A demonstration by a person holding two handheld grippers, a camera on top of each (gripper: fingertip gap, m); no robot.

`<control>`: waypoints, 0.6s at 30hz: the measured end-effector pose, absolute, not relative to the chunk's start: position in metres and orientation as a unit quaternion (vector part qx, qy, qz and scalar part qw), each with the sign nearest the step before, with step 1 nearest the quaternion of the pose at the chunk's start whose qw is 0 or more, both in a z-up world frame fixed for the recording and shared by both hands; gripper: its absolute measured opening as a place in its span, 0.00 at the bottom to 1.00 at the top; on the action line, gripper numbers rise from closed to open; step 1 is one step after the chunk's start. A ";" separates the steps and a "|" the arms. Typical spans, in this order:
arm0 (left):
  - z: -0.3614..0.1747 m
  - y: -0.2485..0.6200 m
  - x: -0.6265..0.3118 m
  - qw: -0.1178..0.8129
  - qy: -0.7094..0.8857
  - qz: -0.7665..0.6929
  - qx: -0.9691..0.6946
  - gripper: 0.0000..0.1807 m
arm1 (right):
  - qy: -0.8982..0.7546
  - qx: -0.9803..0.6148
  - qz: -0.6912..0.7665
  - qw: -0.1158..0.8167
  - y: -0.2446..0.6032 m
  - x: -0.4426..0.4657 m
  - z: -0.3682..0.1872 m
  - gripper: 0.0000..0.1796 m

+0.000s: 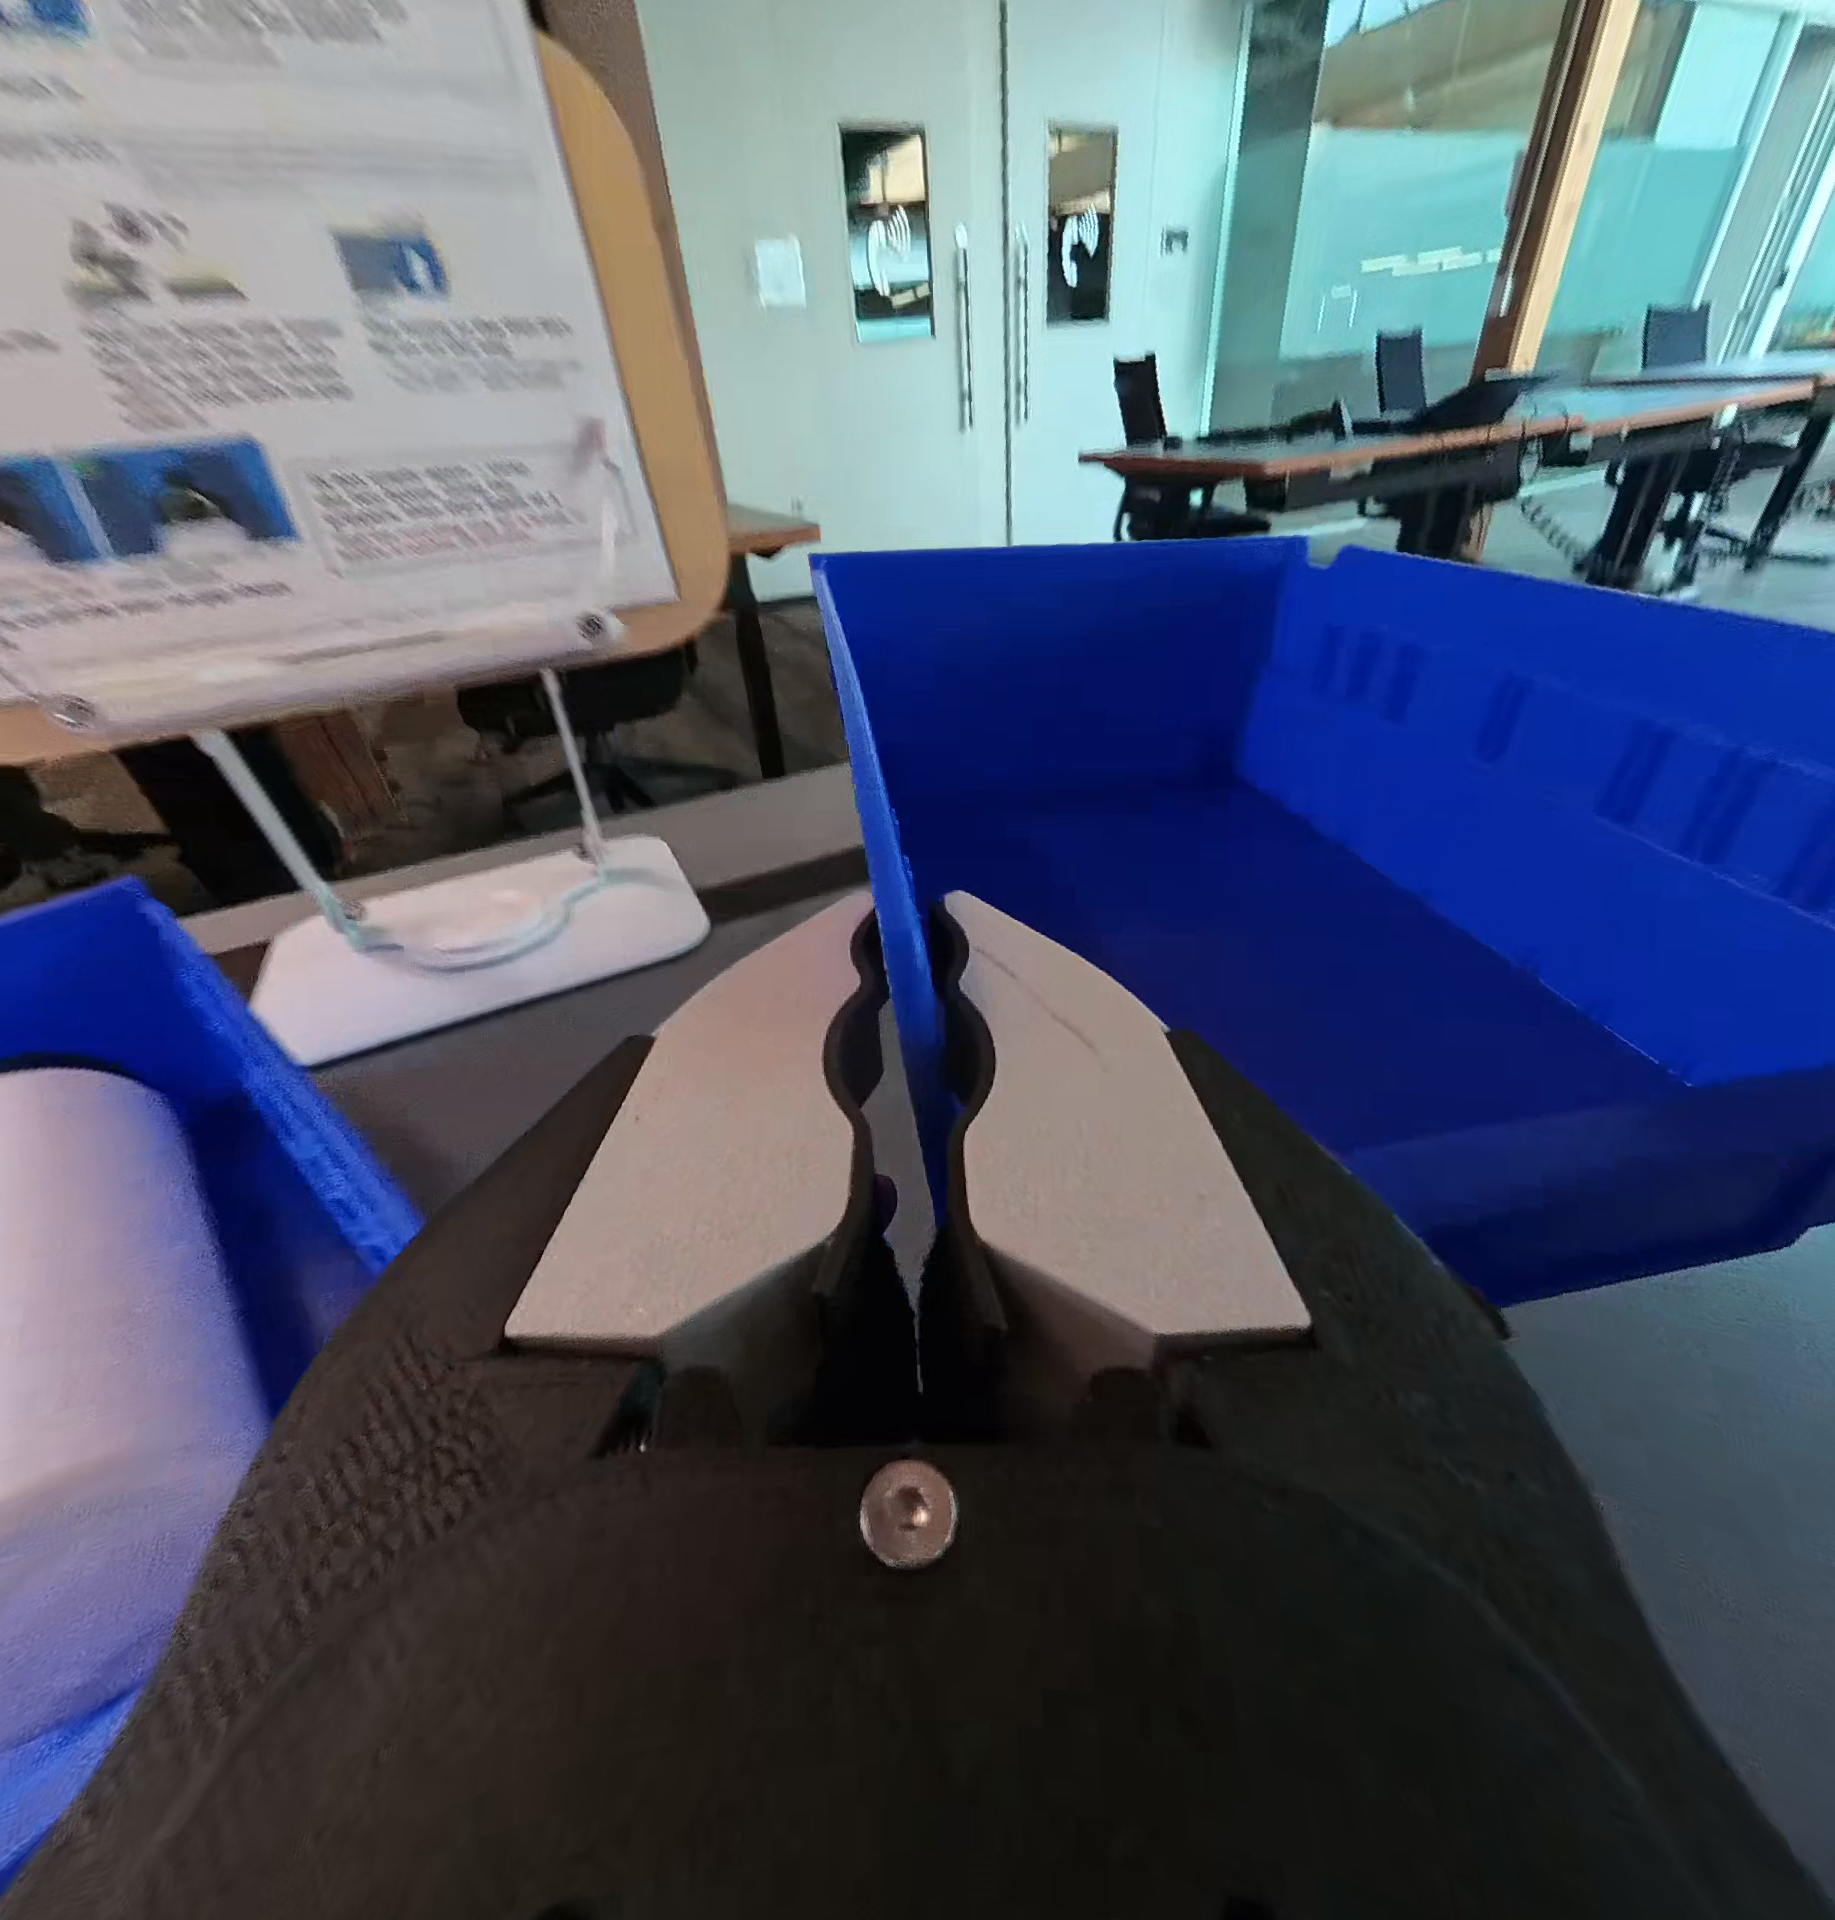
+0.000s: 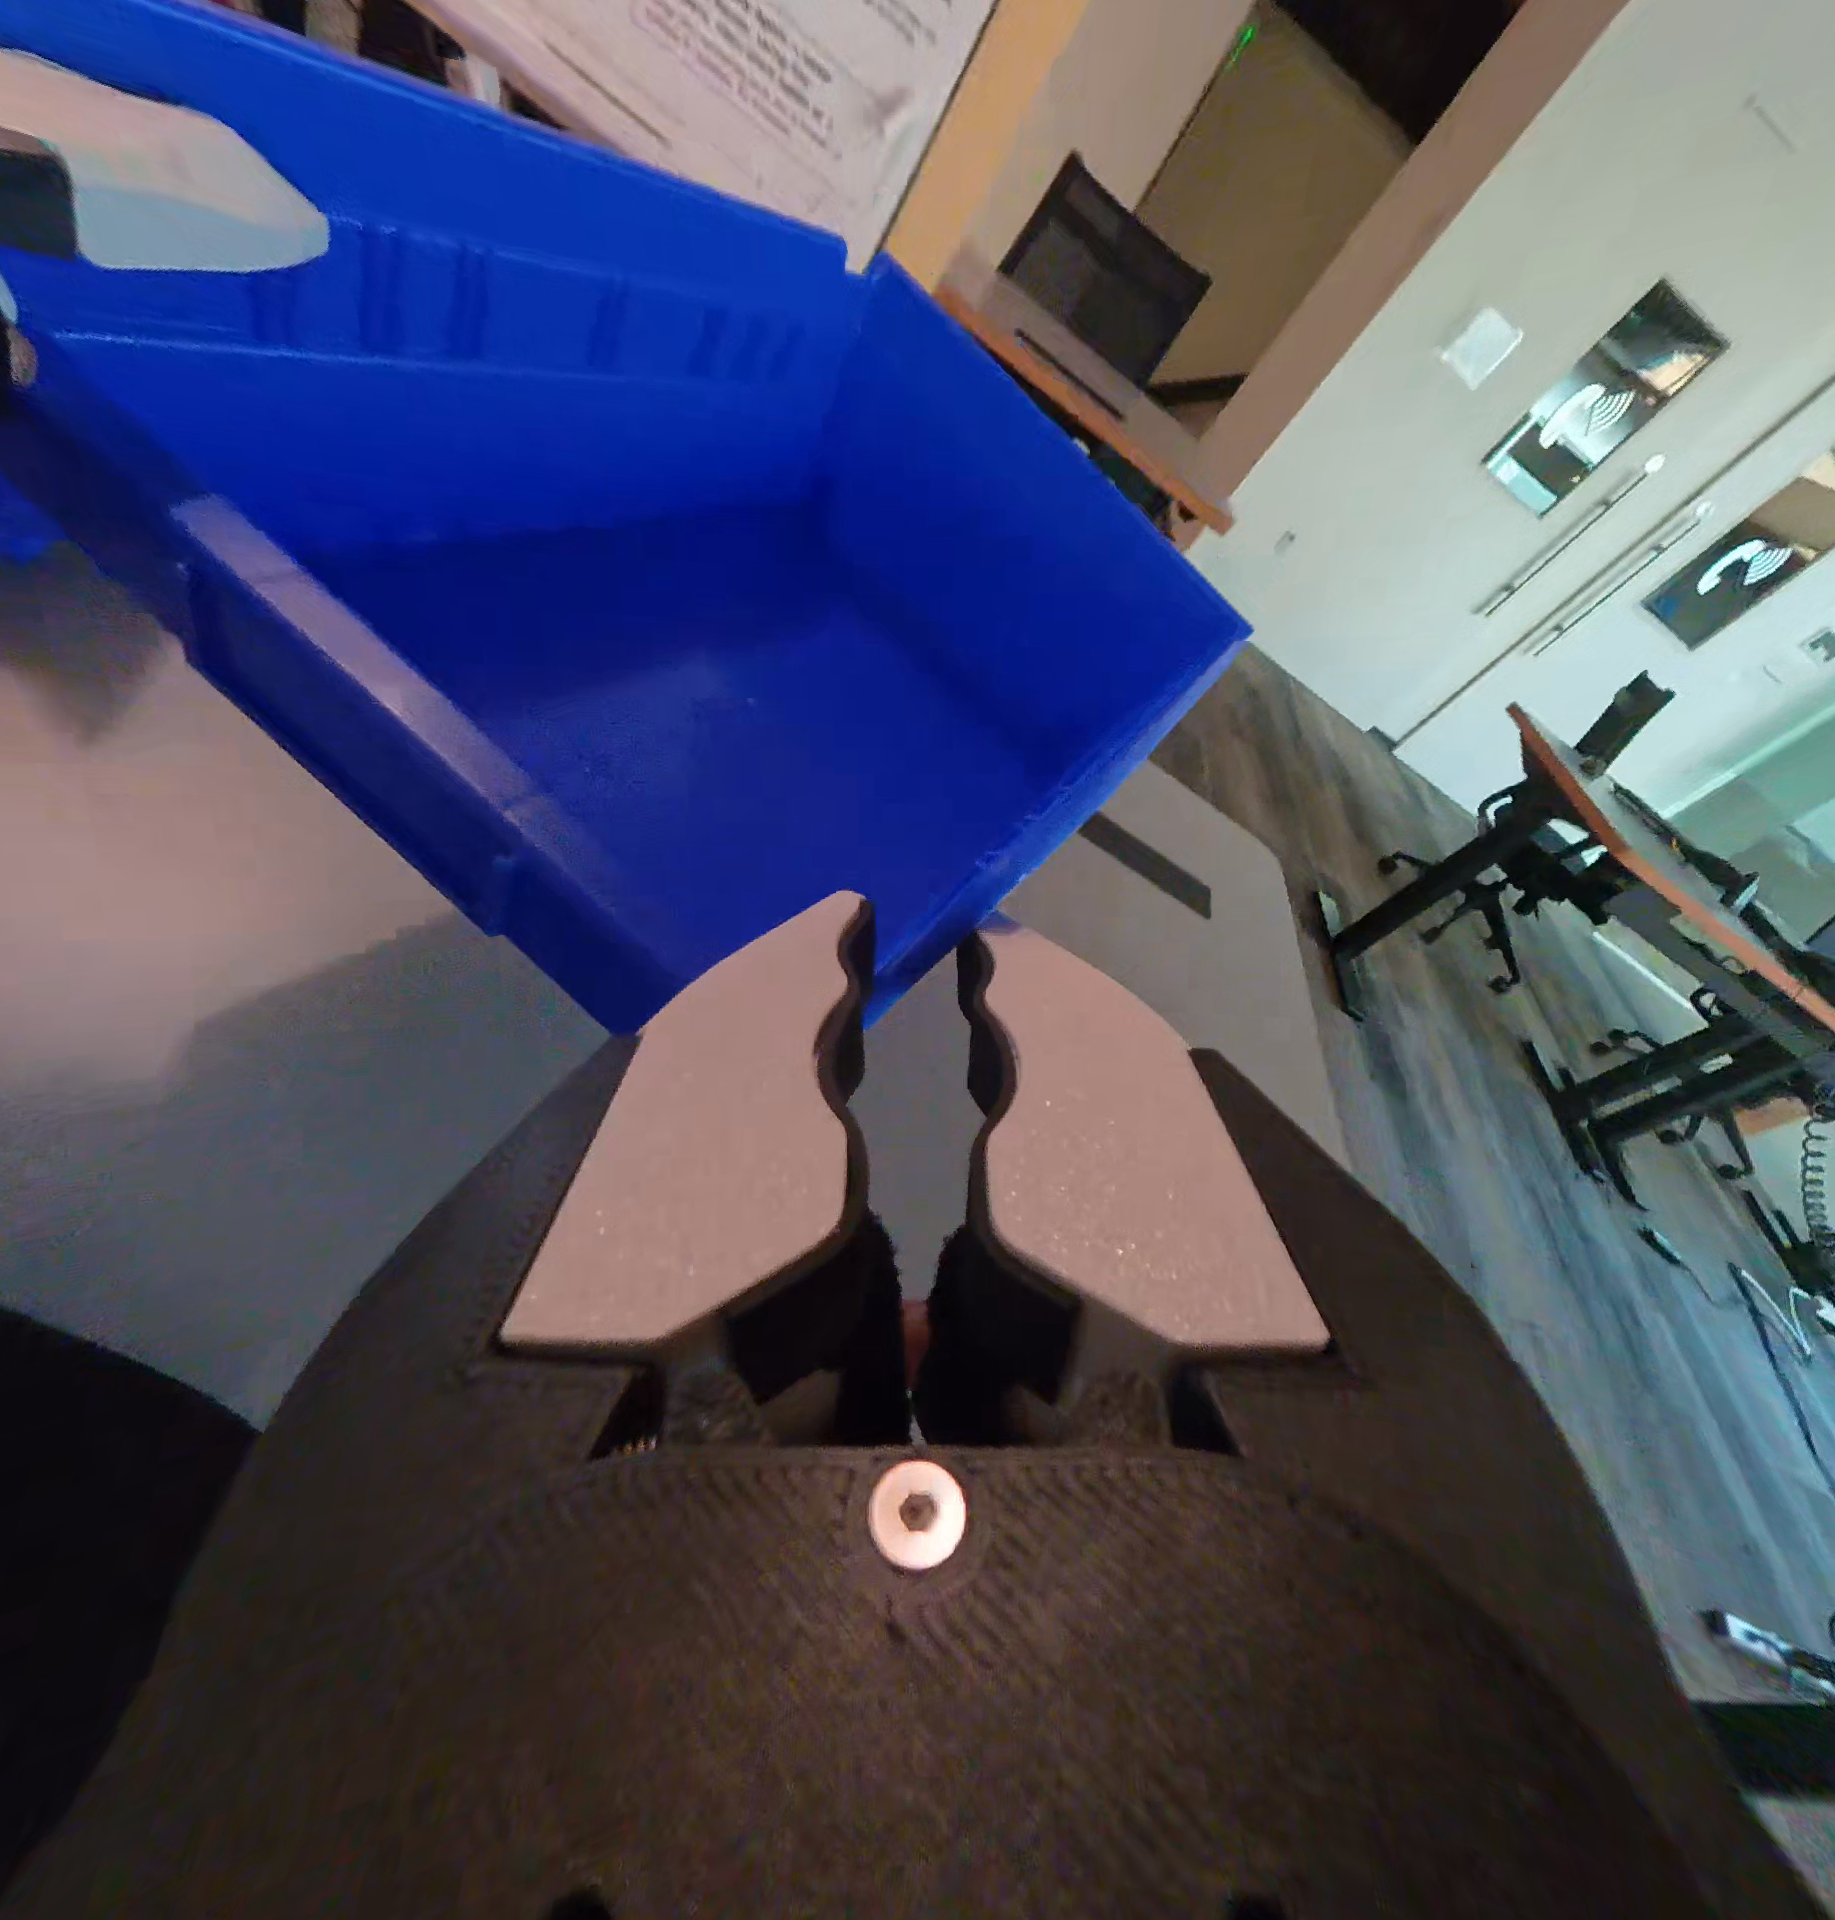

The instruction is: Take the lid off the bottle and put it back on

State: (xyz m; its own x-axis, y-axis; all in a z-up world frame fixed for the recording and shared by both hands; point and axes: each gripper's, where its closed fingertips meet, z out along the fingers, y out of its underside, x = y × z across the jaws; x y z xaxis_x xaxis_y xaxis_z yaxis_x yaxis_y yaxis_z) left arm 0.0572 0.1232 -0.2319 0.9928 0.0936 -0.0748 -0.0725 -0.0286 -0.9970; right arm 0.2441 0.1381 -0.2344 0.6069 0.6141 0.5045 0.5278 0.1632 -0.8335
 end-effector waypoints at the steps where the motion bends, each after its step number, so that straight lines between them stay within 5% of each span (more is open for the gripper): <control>1: -0.243 0.131 0.065 0.688 -0.003 0.057 -0.724 0.04 | -0.438 -0.656 0.044 0.614 0.147 0.251 -0.246 0.08; 10: -0.308 0.147 0.118 0.644 0.082 0.017 -0.760 0.16 | -0.410 -0.682 0.017 0.605 0.196 0.295 -0.300 0.08; 13: -0.311 0.133 0.131 0.632 0.148 -0.025 -0.760 0.35 | -0.430 -0.693 0.060 0.575 0.196 0.300 -0.313 0.08; 15: -0.301 0.112 0.132 0.616 0.172 -0.072 -0.766 0.47 | -0.437 -0.710 0.073 0.548 0.194 0.309 -0.316 0.22; 18: -0.274 0.070 0.106 0.597 0.209 -0.088 -0.769 0.48 | -0.464 -0.701 0.070 0.537 0.180 0.311 -0.298 0.40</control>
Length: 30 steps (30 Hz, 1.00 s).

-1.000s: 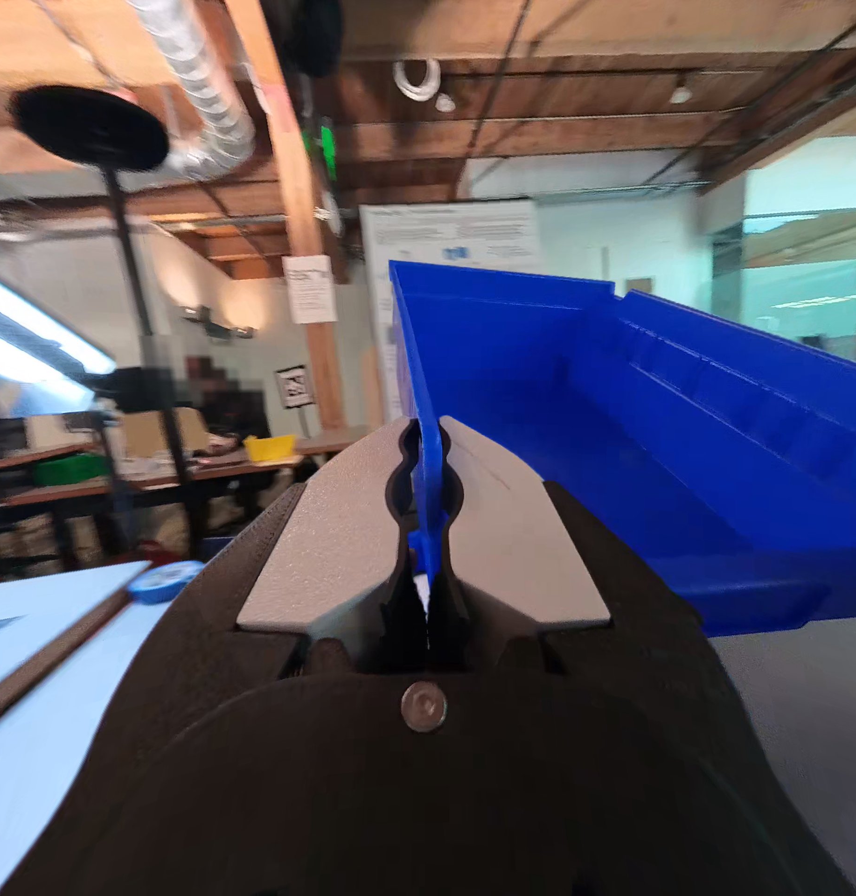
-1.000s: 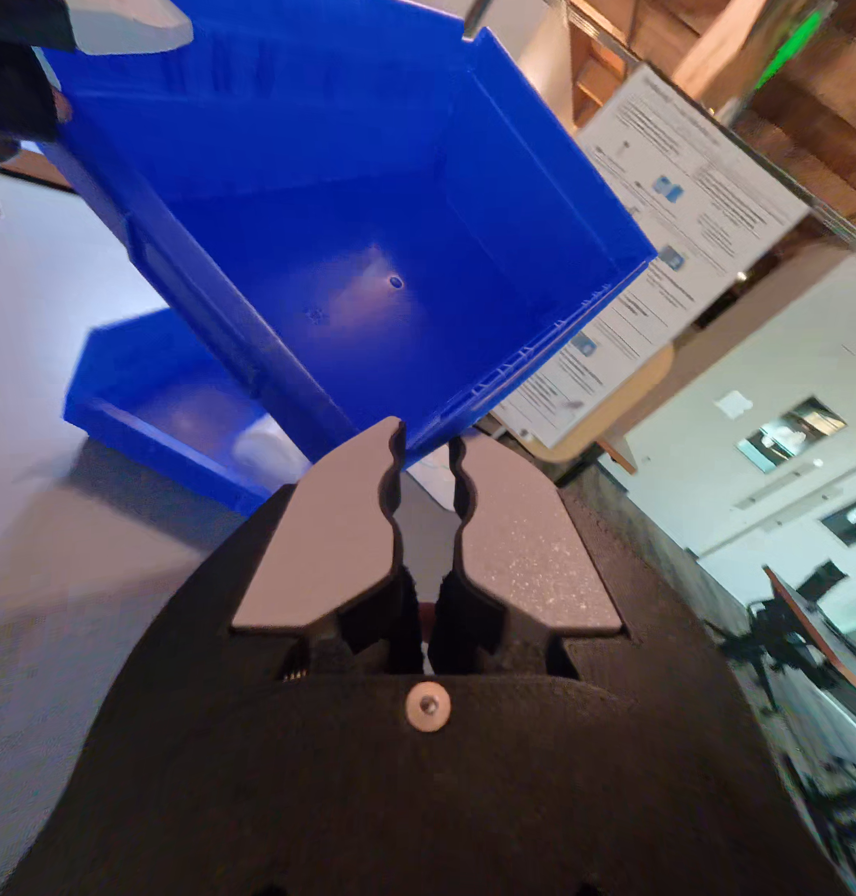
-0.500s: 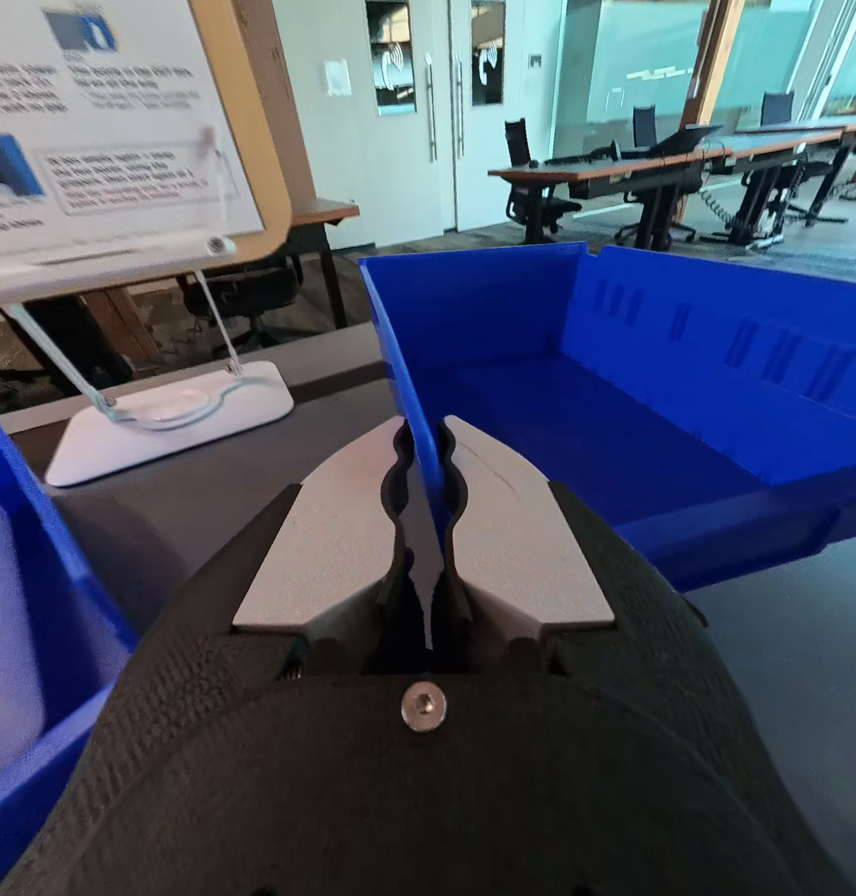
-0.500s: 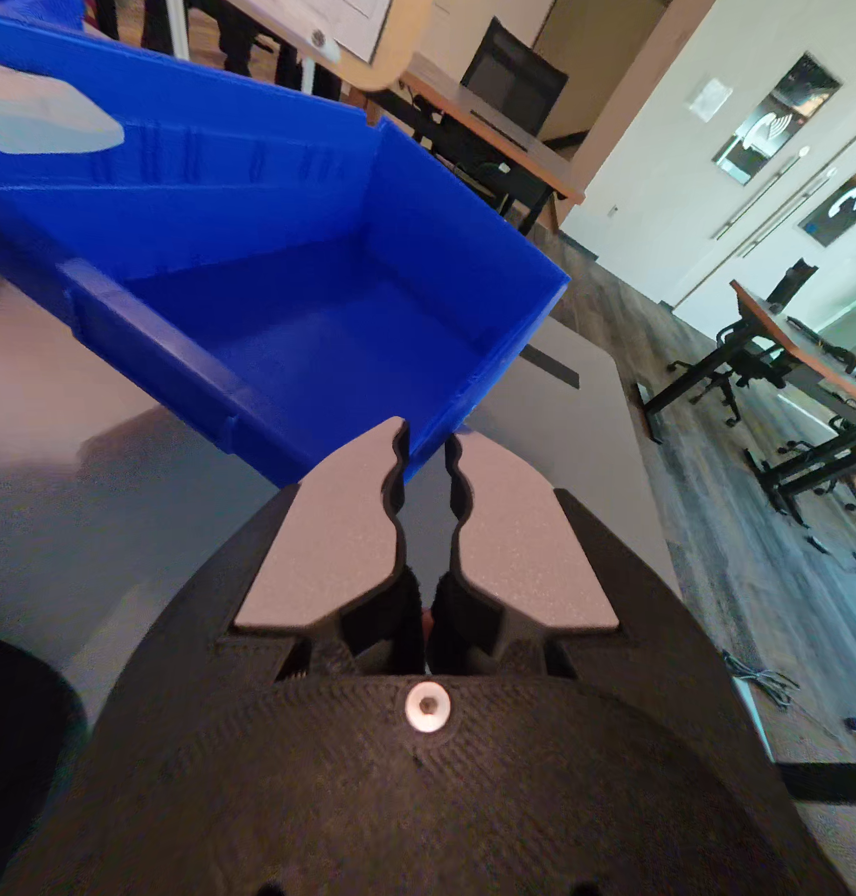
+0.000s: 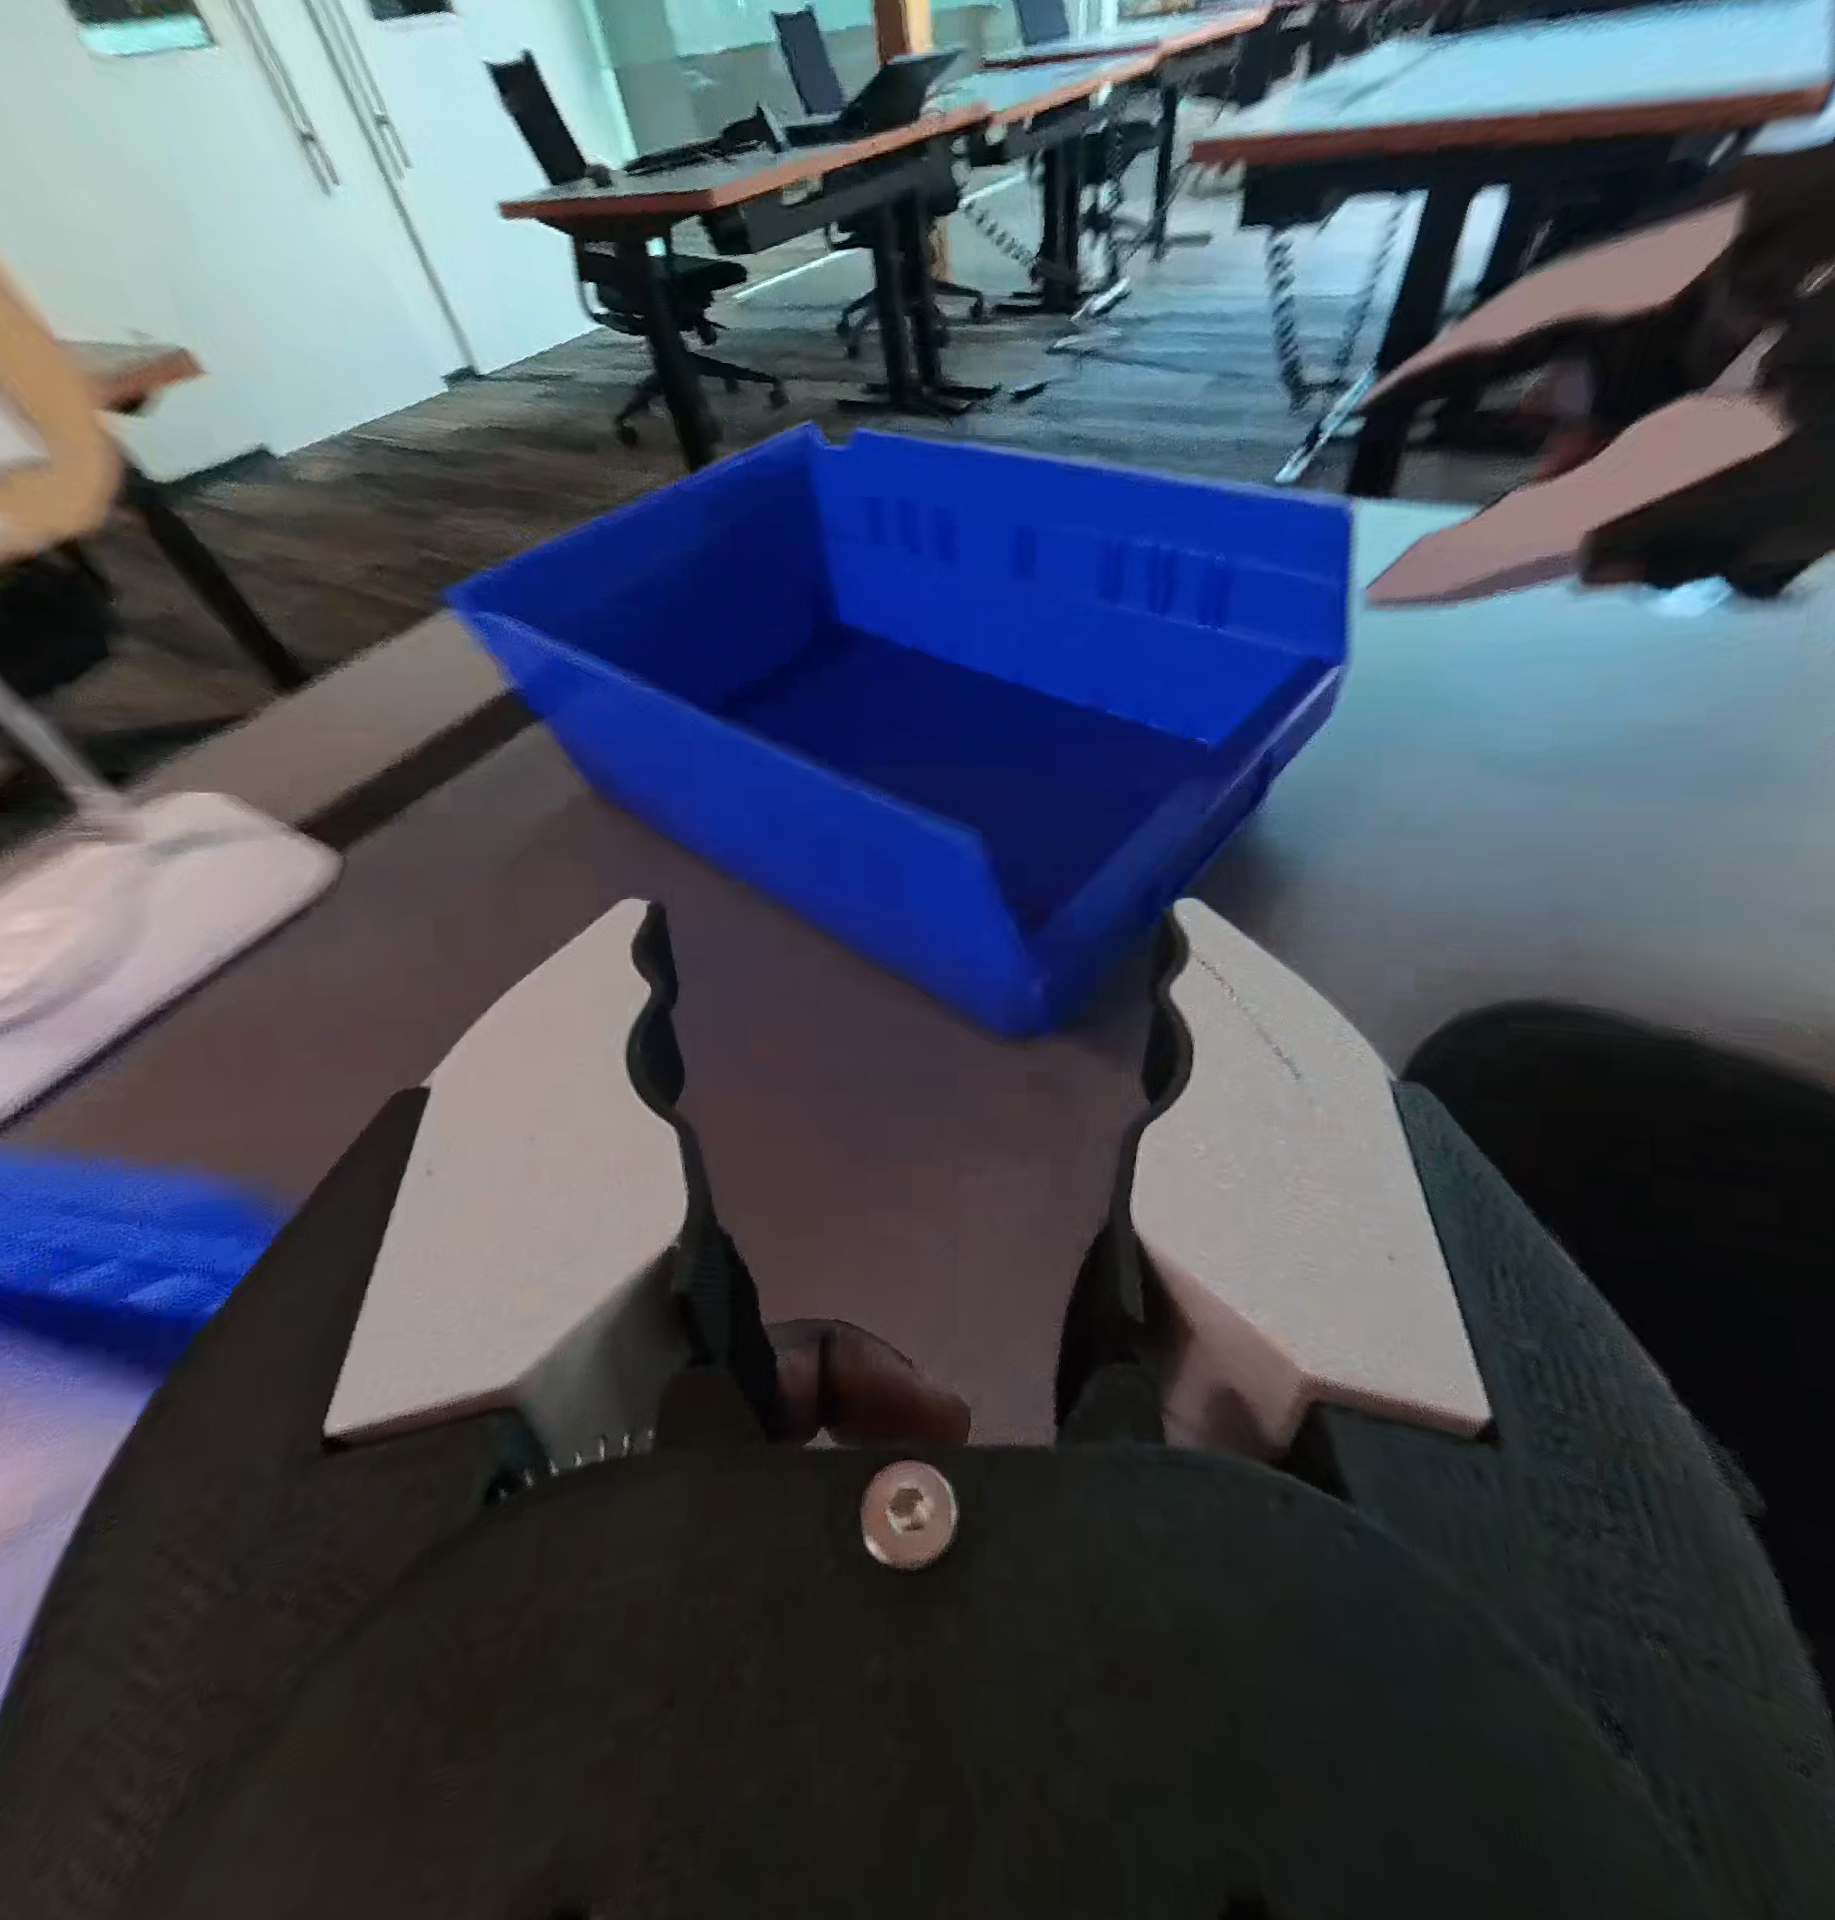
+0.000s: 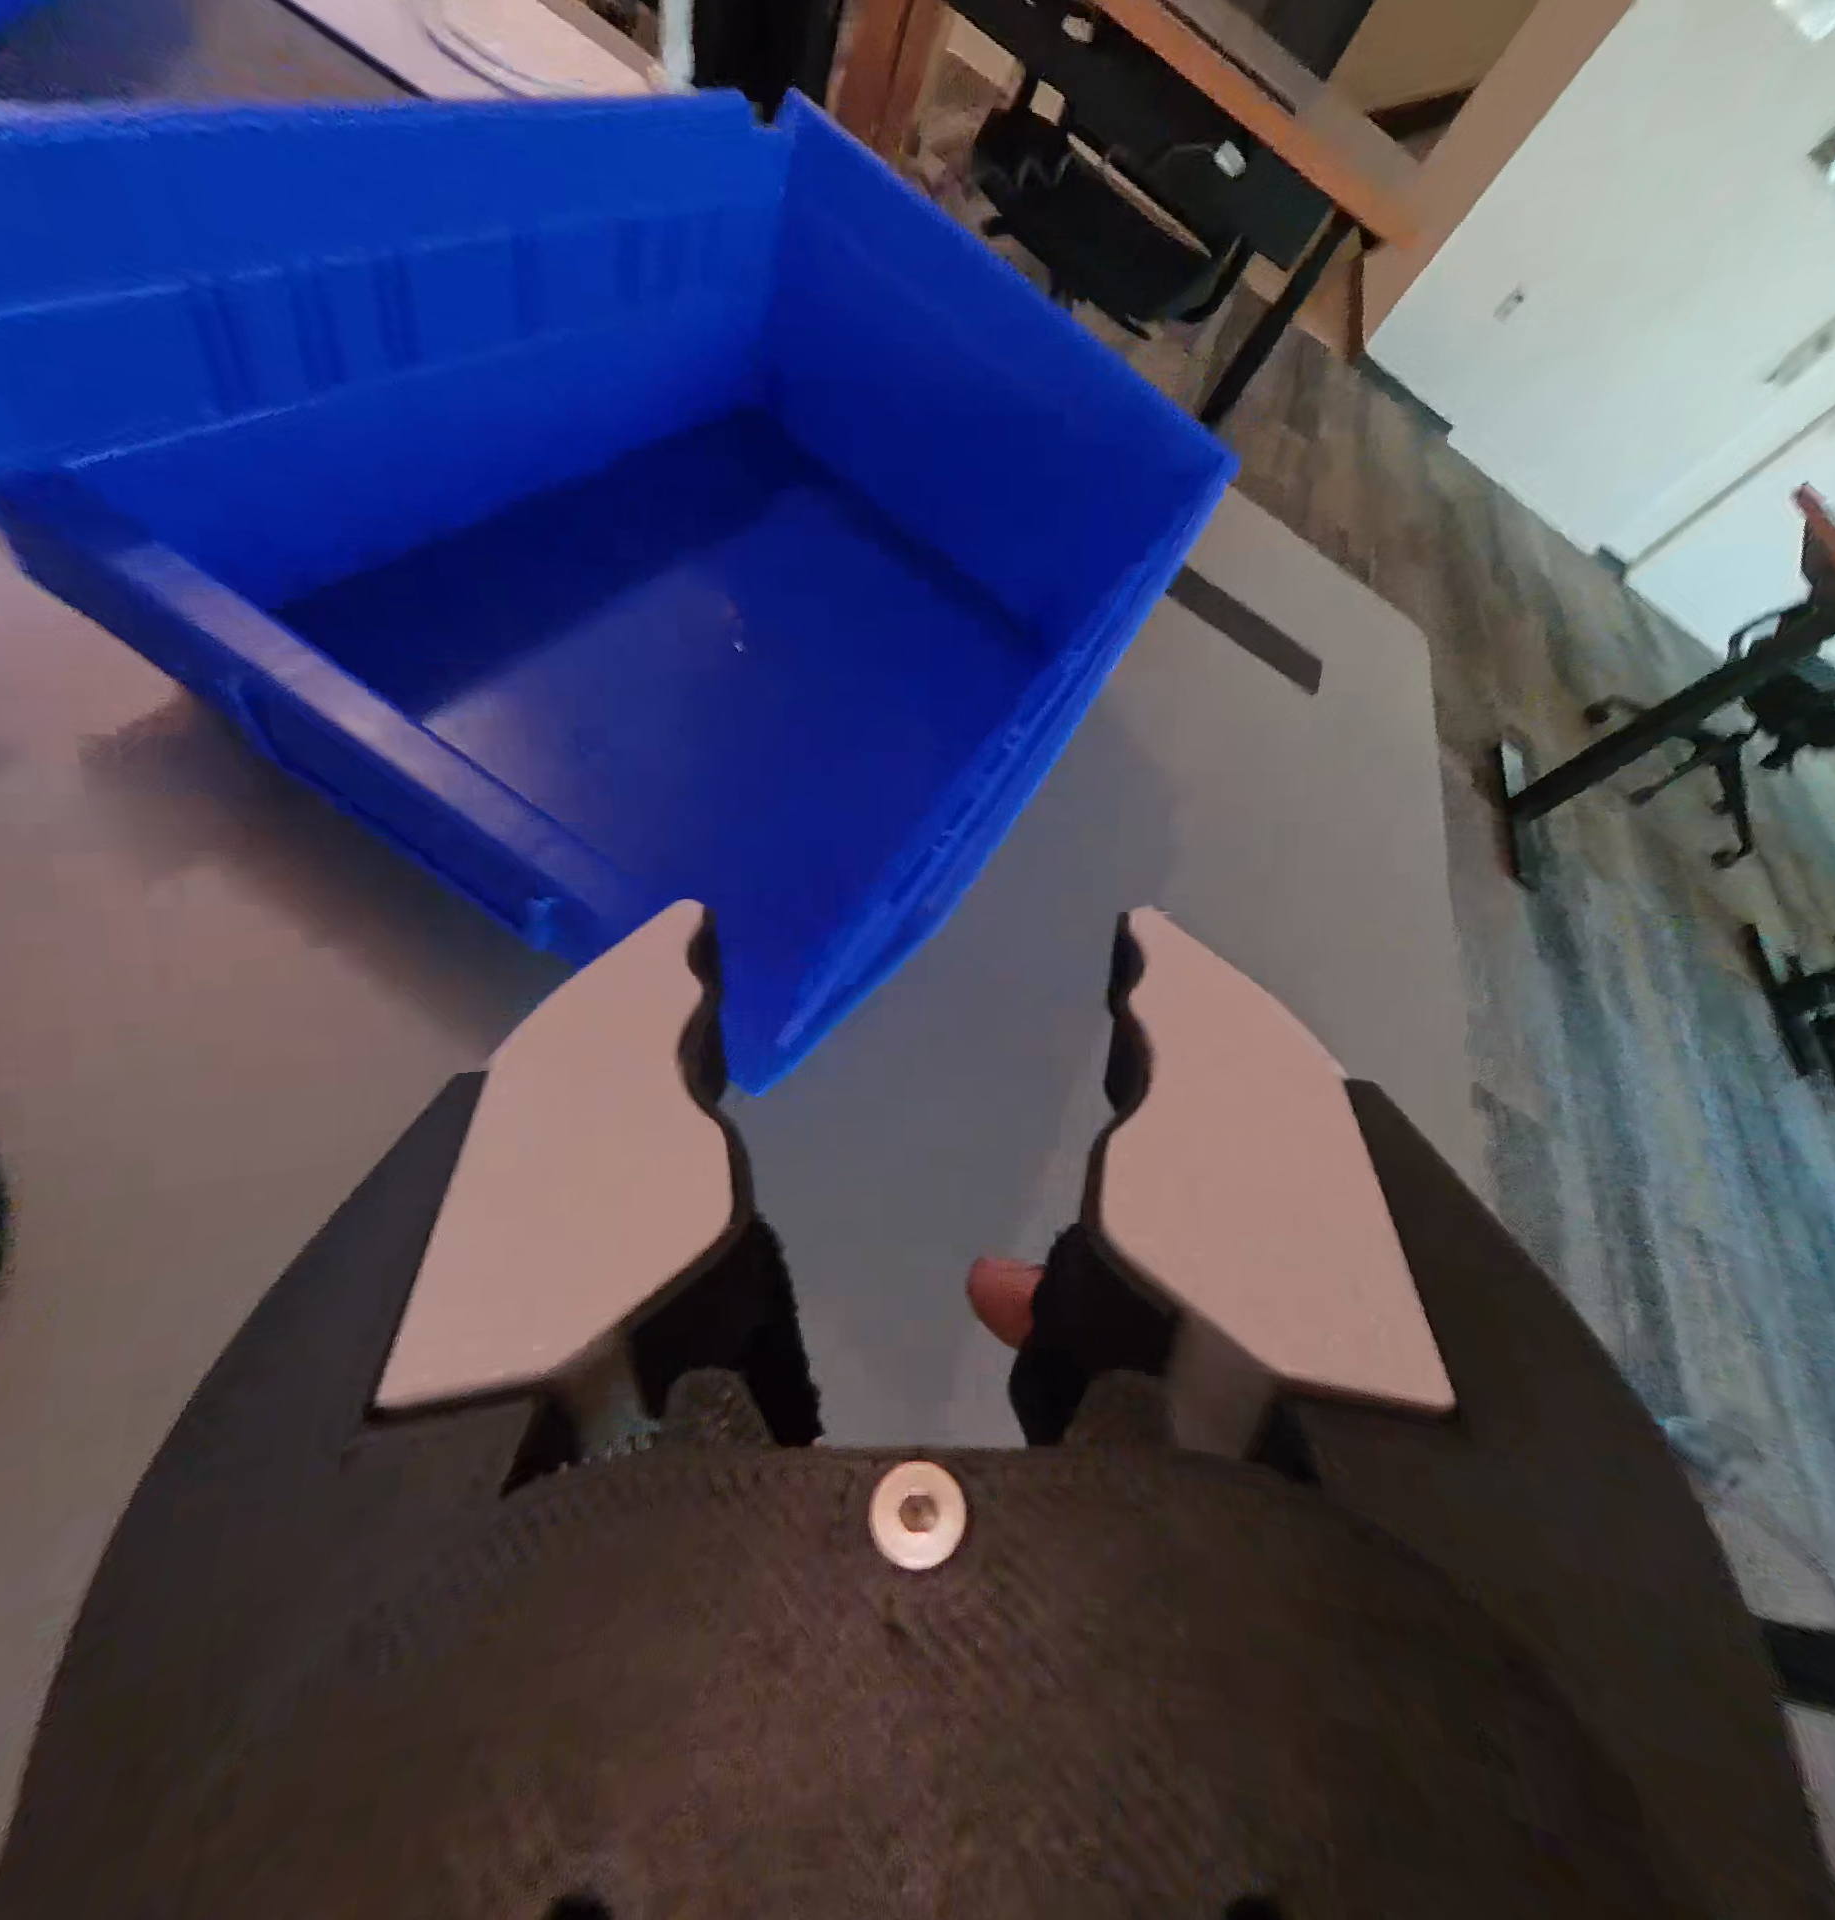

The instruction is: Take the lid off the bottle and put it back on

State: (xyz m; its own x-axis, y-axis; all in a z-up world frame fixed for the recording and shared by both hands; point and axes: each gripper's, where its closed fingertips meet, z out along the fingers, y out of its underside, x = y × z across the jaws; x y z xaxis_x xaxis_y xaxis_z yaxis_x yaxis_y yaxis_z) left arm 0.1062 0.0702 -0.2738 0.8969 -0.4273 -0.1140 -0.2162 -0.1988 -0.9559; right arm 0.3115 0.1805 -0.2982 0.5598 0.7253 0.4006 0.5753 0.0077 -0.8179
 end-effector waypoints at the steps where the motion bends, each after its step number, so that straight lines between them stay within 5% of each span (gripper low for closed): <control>1: -0.267 0.059 0.084 0.594 0.219 -0.056 -0.772 0.47 | -0.483 -0.684 0.069 0.543 0.172 0.305 -0.288 0.42; 6: -0.301 0.023 -0.043 0.450 0.255 0.110 -0.848 0.38 | -0.633 -0.593 0.120 0.483 0.105 0.229 -0.287 0.35; 11: -0.361 0.016 -0.082 0.350 0.308 0.170 -0.869 0.38 | -0.734 -0.560 -0.068 0.378 0.123 0.206 -0.346 0.29; 15: -0.380 0.003 -0.121 0.281 0.334 0.284 -0.854 0.18 | -0.773 -0.523 -0.187 0.307 0.143 0.213 -0.371 0.23; 30: -0.377 -0.127 -0.229 0.267 0.361 0.325 -0.832 0.19 | -0.775 -0.516 -0.234 0.281 0.153 0.261 -0.378 0.18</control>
